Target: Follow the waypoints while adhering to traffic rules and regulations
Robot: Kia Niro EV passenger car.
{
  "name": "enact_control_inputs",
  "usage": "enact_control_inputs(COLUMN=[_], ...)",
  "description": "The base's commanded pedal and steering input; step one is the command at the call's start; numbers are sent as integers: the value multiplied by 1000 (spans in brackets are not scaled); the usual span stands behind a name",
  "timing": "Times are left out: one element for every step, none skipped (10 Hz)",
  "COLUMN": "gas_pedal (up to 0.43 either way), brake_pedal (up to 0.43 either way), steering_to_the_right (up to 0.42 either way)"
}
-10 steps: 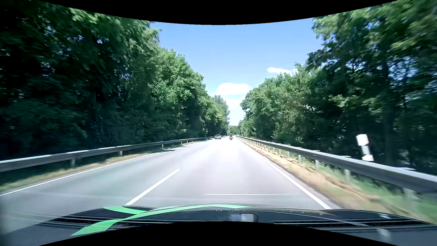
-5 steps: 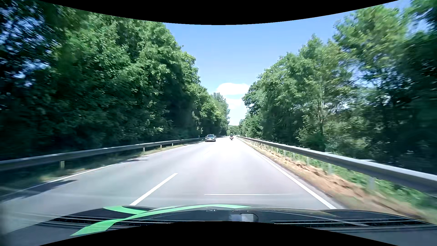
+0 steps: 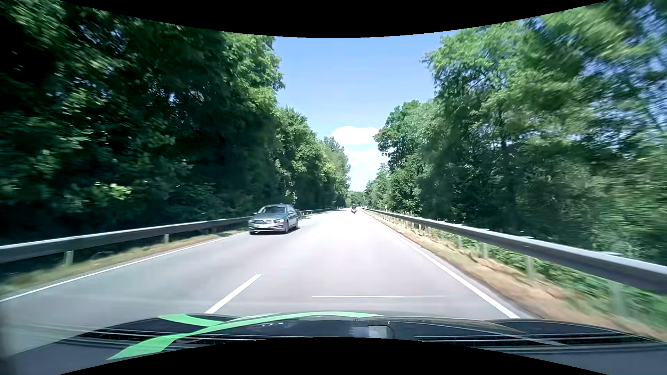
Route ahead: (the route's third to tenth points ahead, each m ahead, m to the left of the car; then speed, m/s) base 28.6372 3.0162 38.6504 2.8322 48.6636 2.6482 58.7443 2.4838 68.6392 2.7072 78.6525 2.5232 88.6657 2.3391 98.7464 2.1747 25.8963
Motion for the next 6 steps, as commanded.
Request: enact_control_inputs(gas_pedal=[280, 287, 287, 319, 331, 339], brake_pedal=[0, 0, 0, 0, 0, 0], steering_to_the_right=[-2, -2, -1, -1, -1, -1])
